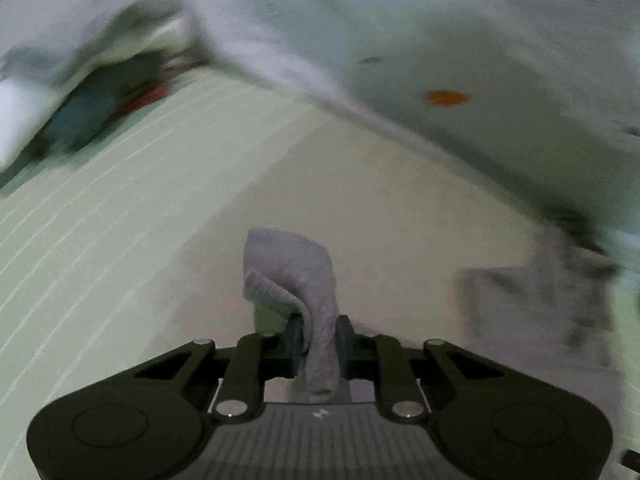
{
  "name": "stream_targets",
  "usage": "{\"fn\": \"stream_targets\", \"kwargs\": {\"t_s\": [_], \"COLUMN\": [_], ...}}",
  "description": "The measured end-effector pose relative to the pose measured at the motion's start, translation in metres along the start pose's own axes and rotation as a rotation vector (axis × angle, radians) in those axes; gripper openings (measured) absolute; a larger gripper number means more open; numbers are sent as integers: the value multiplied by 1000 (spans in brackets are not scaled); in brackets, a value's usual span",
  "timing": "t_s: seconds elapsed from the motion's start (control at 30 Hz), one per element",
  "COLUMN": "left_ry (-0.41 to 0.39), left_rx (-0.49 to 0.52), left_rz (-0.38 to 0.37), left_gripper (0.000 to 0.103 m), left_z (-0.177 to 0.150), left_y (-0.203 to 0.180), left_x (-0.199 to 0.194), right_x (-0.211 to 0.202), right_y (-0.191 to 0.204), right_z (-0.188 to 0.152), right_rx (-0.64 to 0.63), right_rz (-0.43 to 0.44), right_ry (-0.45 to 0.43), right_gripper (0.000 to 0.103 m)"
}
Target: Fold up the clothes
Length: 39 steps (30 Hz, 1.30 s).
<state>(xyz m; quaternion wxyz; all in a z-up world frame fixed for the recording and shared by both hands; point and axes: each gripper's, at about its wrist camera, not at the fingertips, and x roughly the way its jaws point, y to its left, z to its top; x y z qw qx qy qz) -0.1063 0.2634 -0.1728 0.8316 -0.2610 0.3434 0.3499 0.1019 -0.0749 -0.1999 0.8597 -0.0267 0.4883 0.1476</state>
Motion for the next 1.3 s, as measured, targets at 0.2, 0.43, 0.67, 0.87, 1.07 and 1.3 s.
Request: {"fn": "stream_targets", "kwargs": {"t_s": [0.2, 0.43, 0.67, 0.87, 1.07, 1.3], "left_ry": [-11, 29, 84, 146, 160, 161], "left_rx": [241, 487, 393, 298, 280, 307], "left_rz": [-271, -287, -74, 26, 37, 18], "left_gripper": [20, 89, 97, 97, 97, 97], "left_z": [-9, -43, -34, -29, -27, -28], "left_y": [-92, -139, -100, -64, -54, -61], "left_x": [-26, -32, -6, 9, 15, 16], "right_x": [-9, -15, -17, 1, 31, 13], "right_y": [-24, -35, 14, 75, 100, 84], "right_z": [-5, -11, -4, -4, -5, 0], "right_rx": [75, 117, -41, -247, -302, -283], "right_rz": [6, 28, 143, 249, 250, 289], "right_ry": [-37, -61, -103, -86, 5, -74], "right_gripper": [101, 101, 103, 97, 66, 0]}}
